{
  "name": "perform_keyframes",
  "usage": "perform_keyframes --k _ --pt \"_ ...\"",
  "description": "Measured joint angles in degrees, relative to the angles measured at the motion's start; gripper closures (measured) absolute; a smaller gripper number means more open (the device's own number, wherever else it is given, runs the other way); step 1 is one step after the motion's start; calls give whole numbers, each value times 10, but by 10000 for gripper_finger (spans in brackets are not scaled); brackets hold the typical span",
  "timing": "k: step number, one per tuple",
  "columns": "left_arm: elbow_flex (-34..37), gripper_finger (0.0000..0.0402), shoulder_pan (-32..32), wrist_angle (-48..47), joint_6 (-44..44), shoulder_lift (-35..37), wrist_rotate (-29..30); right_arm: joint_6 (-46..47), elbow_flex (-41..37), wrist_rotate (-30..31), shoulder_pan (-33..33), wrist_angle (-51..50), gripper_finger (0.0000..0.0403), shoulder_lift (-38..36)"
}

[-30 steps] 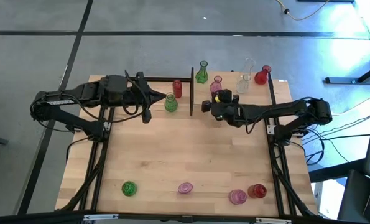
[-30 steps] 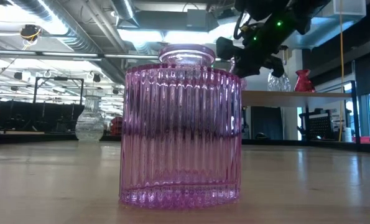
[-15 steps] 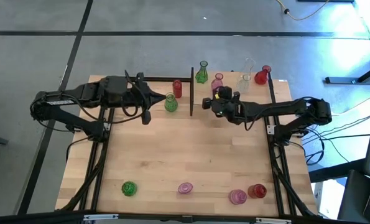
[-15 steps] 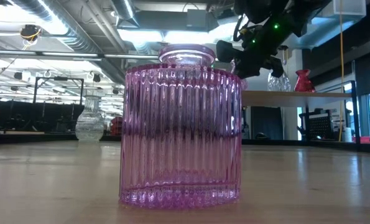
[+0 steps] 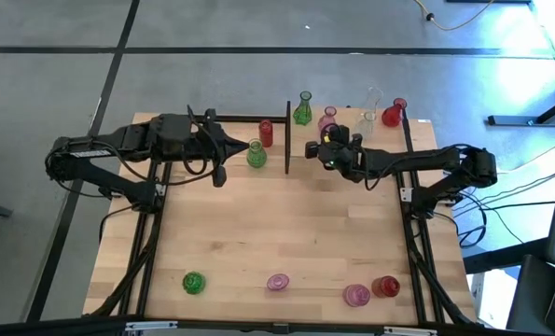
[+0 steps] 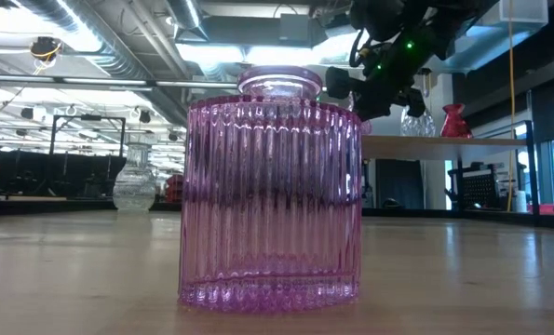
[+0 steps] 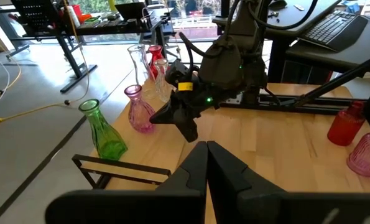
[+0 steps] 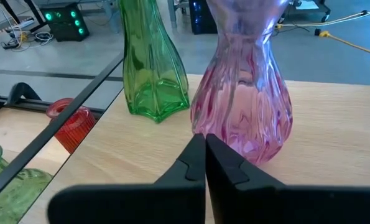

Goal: Sort vases onto shelf
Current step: Put the top pink vase on the shelf

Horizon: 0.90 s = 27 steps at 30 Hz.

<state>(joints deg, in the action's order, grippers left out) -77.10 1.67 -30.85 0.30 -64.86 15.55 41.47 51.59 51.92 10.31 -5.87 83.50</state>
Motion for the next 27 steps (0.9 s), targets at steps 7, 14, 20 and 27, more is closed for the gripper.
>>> perform_keyframes --k 7,14,20,27 --pt "0 401 0 0 0 0 0 -14 0 8 8 -1 403 0" --pt "0 401 0 0 0 0 0 -14 0 10 12 -1 403 0" --pt "0 401 0 0 0 0 0 -14 0 -16 30 4 403 0" --pt "0 401 0 0 0 0 0 -19 0 -27 28 22 403 0"
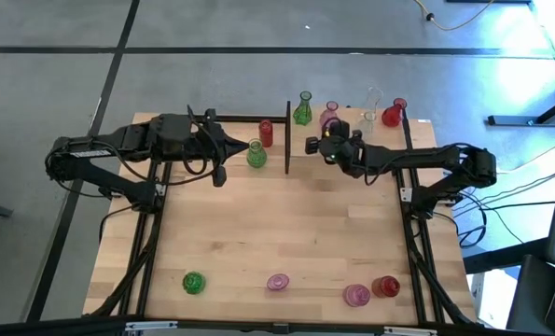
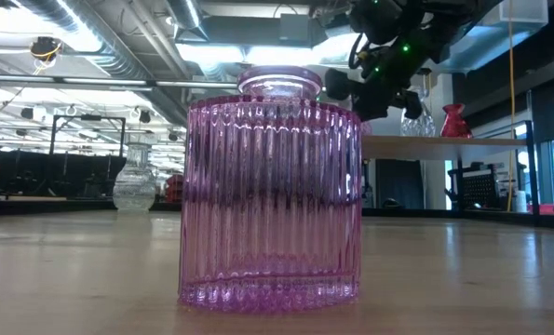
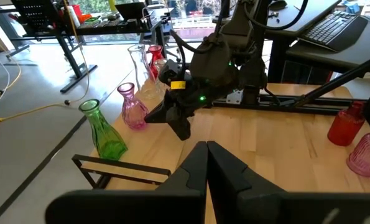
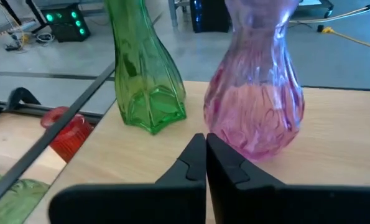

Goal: Sort vases onto shelf
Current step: Put the top pink vase on the shelf

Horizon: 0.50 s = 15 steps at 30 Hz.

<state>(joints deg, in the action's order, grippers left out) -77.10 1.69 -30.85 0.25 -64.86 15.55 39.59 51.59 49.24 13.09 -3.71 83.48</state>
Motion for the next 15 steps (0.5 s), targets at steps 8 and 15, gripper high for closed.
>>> perform_keyframes --k 8,15 --pt "0 401 0 0 0 0 0 -15 0 -3 4 11 403 0" --pt "0 401 0 0 0 0 0 -26 0 -1 19 11 403 0"
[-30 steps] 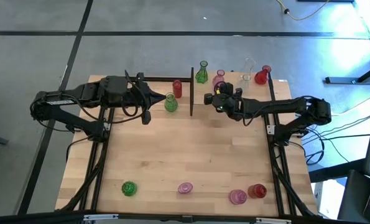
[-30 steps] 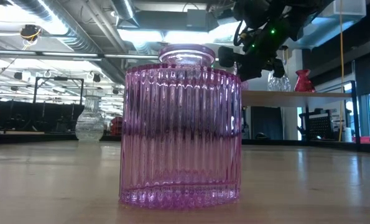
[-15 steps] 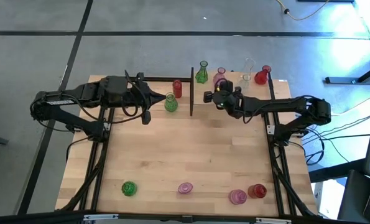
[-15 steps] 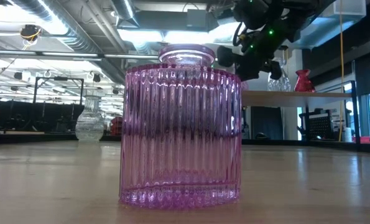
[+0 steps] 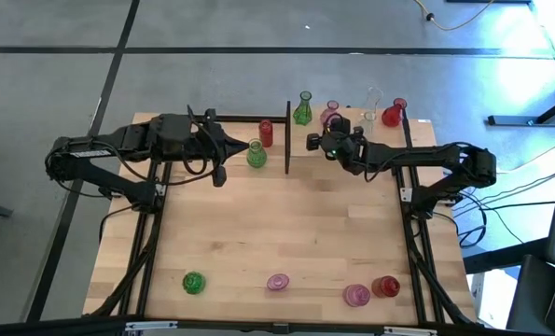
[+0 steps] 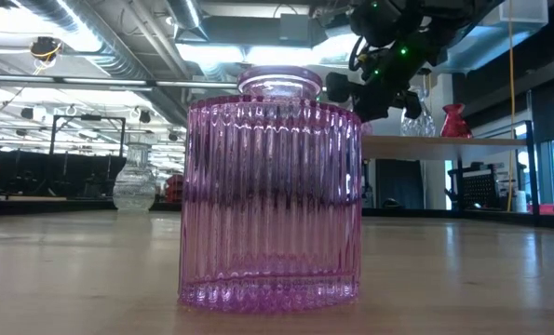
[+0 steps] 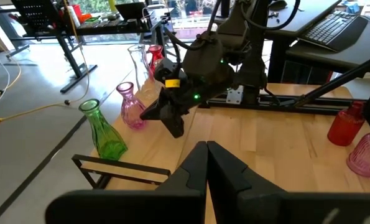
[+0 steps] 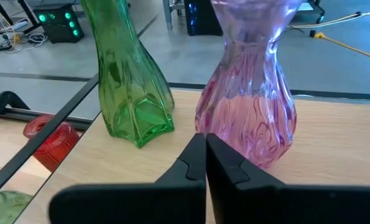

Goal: Sort vases onto shelf
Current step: Put the top pink vase on the shelf

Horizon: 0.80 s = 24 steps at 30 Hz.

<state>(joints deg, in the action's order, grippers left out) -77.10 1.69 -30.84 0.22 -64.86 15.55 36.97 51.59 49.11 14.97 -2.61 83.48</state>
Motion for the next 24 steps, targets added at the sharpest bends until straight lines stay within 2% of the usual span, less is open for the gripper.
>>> perform_keyframes --k 24 --pt "0 401 0 0 -2 0 0 -21 0 -1 13 0 403 0"
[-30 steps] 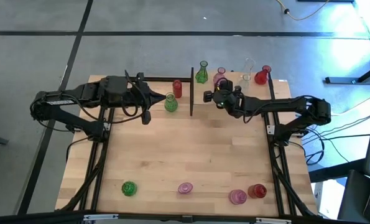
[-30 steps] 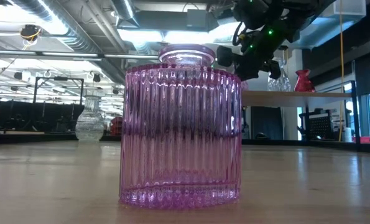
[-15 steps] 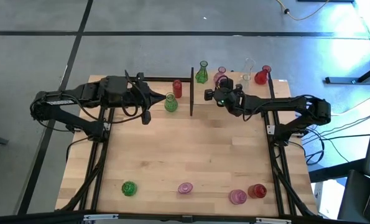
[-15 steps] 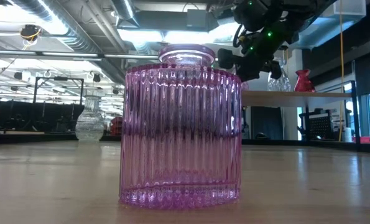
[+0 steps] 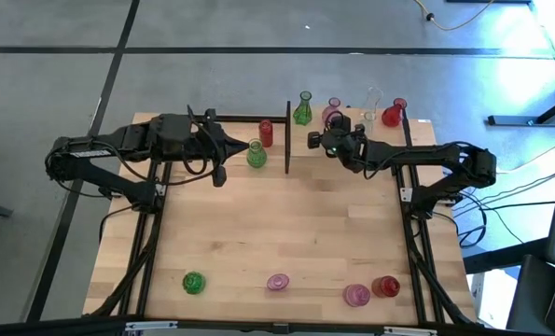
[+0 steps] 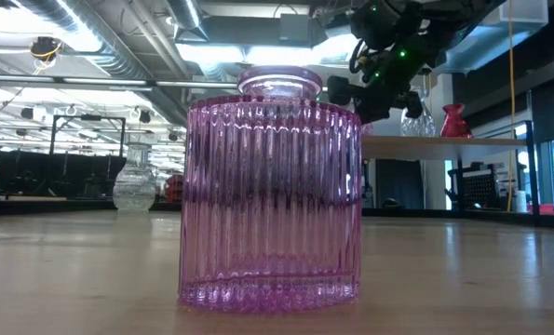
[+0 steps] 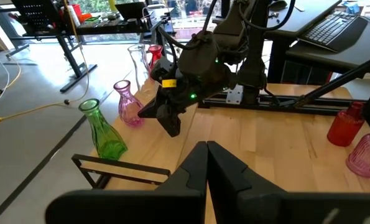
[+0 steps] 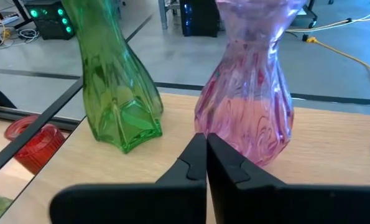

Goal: Sort vases onto shelf
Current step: Put the top pink vase on the shelf, then put the bottom red vase on the shelf aligned with the other red vase

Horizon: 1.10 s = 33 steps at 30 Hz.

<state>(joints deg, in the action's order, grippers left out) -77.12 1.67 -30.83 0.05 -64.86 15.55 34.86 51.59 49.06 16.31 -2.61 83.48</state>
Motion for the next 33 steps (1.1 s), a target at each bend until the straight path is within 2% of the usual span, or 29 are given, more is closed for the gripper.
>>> perform_keyframes --k 21,28,33 --pt "0 401 -2 0 -8 0 0 -9 0 -4 12 12 403 0" --pt "0 401 -7 0 -9 0 4 -9 0 3 -32 12 403 0" --pt "0 401 -7 0 -10 0 10 -6 15 30 -106 -30 403 -24"
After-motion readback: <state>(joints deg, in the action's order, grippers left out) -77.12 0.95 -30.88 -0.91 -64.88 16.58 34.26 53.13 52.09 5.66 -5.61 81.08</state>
